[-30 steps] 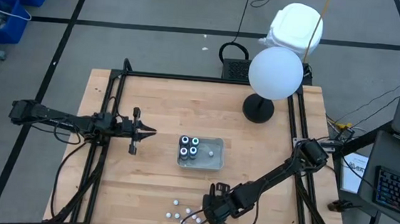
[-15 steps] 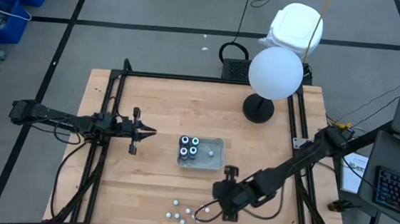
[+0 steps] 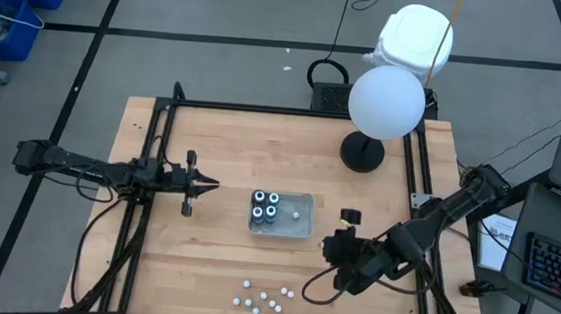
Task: Pick & Place food coloring
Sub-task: Put the small orange food coloring bottle into the gray bin
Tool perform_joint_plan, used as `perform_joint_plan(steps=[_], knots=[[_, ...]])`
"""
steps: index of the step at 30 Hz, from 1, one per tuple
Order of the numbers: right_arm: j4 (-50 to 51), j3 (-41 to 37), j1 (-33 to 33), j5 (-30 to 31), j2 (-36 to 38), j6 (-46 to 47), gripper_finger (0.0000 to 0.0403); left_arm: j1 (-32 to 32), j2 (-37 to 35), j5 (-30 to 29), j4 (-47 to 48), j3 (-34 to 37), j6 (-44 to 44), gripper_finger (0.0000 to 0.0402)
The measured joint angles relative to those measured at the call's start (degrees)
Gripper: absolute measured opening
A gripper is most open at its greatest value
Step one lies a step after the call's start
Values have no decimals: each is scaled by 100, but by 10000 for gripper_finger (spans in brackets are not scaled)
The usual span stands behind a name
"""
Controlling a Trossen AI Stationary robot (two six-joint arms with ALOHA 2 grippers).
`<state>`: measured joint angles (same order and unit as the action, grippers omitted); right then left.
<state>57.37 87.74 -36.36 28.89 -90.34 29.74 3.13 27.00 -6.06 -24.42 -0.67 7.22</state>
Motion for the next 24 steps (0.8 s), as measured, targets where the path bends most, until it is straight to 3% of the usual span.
perform_joint_plan(steps=[12,17,24], knots=[[776,-2,-10,512,60,-119,55,-1,0,-5,34,2,2,49],[619,-2,207,555,247,-339,55,-1,0,-7,34,2,2,49],[108,-2,1226,-389,143,-1197,55,0,0,-176,32,2,4,49]])
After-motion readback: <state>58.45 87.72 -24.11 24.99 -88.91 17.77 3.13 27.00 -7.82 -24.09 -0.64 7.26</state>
